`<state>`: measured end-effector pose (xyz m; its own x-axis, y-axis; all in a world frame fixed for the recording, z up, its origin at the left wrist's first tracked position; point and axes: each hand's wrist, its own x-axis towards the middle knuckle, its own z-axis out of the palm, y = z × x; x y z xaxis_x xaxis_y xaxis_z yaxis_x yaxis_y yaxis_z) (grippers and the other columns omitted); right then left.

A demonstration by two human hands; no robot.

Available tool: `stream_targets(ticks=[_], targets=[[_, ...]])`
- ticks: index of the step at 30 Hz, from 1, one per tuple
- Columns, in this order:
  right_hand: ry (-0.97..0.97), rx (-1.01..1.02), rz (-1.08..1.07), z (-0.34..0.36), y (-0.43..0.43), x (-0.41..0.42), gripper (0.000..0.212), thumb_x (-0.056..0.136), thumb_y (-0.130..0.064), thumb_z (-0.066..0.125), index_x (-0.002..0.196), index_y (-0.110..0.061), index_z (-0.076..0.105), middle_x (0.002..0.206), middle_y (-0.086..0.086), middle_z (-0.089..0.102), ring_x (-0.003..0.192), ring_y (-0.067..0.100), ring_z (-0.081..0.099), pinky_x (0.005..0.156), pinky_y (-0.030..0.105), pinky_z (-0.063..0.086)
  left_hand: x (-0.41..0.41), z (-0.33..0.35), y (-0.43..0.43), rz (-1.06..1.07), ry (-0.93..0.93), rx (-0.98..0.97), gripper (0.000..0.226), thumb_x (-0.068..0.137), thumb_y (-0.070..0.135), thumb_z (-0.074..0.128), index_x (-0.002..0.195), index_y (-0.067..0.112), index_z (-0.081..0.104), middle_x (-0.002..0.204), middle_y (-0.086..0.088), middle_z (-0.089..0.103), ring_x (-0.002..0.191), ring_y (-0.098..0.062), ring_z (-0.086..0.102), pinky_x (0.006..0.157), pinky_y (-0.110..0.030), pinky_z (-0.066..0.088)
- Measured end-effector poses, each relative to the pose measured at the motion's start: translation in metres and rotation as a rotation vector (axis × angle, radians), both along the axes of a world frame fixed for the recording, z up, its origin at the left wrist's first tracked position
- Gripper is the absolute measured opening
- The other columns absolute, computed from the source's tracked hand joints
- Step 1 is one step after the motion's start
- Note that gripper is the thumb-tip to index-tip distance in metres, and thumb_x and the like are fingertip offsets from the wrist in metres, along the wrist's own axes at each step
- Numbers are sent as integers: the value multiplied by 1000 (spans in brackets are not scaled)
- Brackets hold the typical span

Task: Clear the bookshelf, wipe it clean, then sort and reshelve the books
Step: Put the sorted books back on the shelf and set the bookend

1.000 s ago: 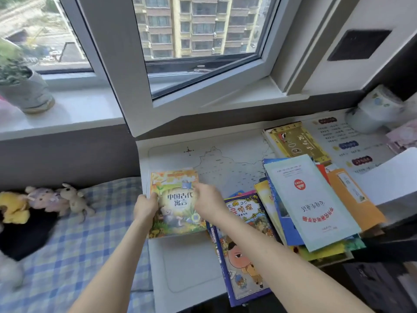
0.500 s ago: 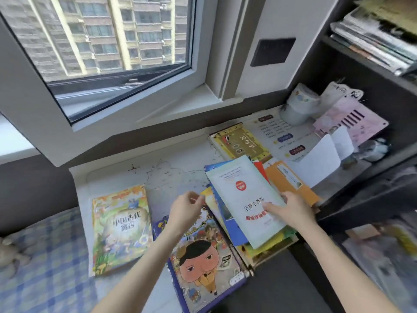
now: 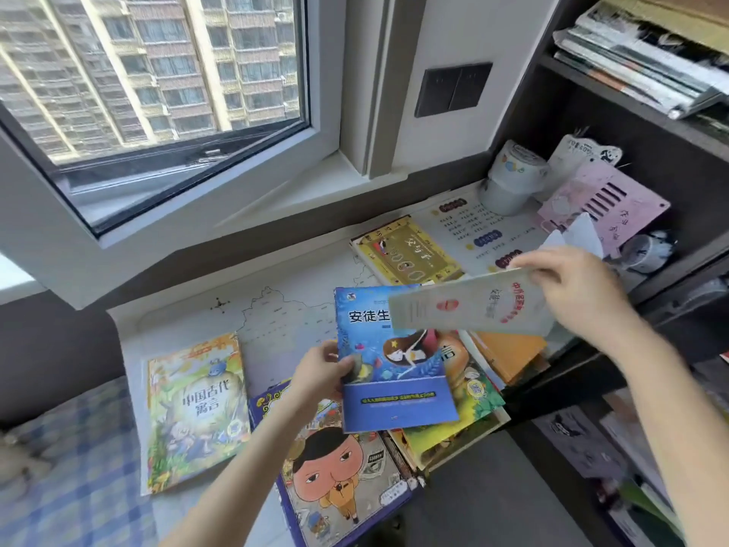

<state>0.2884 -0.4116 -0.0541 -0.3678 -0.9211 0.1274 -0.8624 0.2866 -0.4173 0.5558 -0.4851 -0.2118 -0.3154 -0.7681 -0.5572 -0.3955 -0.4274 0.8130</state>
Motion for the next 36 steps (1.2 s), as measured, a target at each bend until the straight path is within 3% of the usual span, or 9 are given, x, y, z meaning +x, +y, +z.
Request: stream_targets(ticks=[5,9,14,17,19,22,28,33,36], targets=[[164,343,408,20,-54,15,48,81,5,54,81,-43,63,87,-1,58,92,22,50,91,32,34,15,-3,-11,-16,-37,48,9,97,14,54,103,8,56,89,-6,61,72,-16,55,57,-25,44],[361,467,625,-22,-94,65,46,82,-1,49,106,-35,70,91,-9,55,100,20,44,97,33,30,9,0,-6,57,34,96,40,97,42,48,110,7,60,98,-11,66,80,-22,58,68,-30,43],[561,335,837,-76,-115,109,43,87,-4,51,116,-31,66,114,-6,62,115,20,46,108,37,20,3,10,0,97,196,144,62,86,71,43,103,17,68,103,-11,73,88,-25,68,82,-36,49],[450,197,811,-107,-113,114,42,77,-4,65,116,-20,68,114,4,65,112,30,54,108,47,25,1,14,7,95,85,65,51,75,53,69,109,16,59,102,-7,70,87,-19,68,82,-35,54],[327,80,626,-119,-104,112,52,74,-8,72,124,-17,63,123,7,62,115,32,55,107,48,30,0,15,15,185,64,17,18,87,23,64,102,18,55,93,0,67,76,-13,66,68,-27,56],[105,28,240,-121,-83,106,63,86,-27,68,142,-15,41,139,4,47,127,25,43,105,37,33,20,27,26,308,153,-4,8,93,15,57,101,18,55,90,-1,70,74,-15,70,65,-31,58],[-703,247,187,-119,-69,156,56,96,-40,53,142,-12,41,133,4,54,123,19,51,97,33,43,138,22,13,517,141,-46,12,97,4,50,100,7,61,90,-12,73,73,-23,69,68,-38,57],[-578,223,262,-121,-63,196,39,97,-28,52,133,-11,51,125,4,59,116,18,55,98,35,45,216,-23,-10,693,-9,-36,16,99,0,42,109,-3,55,97,-16,64,65,-20,63,57,-30,55],[-300,159,230,-125,-48,177,36,98,-22,50,132,-11,54,130,3,58,121,20,51,102,35,41,231,-55,-26,678,-121,15,15,99,1,42,108,-2,54,110,-21,61,80,-29,58,69,-35,48]])
